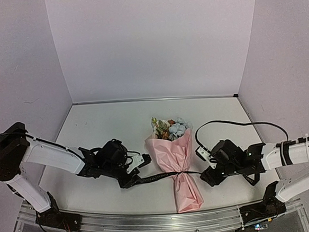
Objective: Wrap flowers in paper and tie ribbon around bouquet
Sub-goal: Cross the half-tied ribbon over the folded bouquet.
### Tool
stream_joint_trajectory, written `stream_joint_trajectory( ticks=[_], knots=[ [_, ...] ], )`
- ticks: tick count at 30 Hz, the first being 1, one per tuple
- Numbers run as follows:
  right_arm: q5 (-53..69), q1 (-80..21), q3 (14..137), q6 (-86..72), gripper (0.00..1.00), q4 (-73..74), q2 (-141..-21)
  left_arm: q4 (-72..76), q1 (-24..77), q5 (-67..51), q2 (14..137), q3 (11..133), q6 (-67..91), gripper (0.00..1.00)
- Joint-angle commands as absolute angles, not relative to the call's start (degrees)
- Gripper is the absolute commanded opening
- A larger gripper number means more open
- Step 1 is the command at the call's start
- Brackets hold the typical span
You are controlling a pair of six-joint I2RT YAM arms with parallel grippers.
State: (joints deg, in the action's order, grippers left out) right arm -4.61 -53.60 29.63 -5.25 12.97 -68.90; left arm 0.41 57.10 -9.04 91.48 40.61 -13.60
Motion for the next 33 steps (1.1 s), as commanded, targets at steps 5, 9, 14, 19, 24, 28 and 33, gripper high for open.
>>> stream_joint_trajectory(
  ticks=[5,9,14,19,24,28,33],
  knots=[
    [-8.16,-53.52,28.45,-2.31,0.71,15.64,-62.11,-12.14,55.89,-11.19,95.22,49.24,-22.89,0.51],
    [-8.83,-53.52,27.57,-1.55,0.72,15.73,-60.37,-16.47,55.12,-14.04,96.92,51.52,-24.45,0.49],
    [-9.4,-53.52,27.26,-1.39,0.72,15.73,-59.63,-19.48,54.01,-17.05,99.82,53.62,-25.71,0.49],
    [-10.83,-53.53,27.17,-1.32,0.73,15.73,-57.89,-22.18,53.96,-16.96,103.77,55.88,-27.32,0.36],
    [-10.9,-53.53,28.19,-0.63,0.73,16.57,-55.97,-22.9,53.96,-15.86,105.45,56.99,-28.14,0.09],
    [-11.73,-53.52,29.06,1.59,0.72,18.58,-55.67,-18.51,53.96,-14.22,100.64,54.71,-27.41,0.0],
    [-14.96,-53.21,29.44,1.33,0.75,21.82,-55.98,-12.7,53.96,-12.63,91.56,53.34,-26.07,0.0]
  ],
)
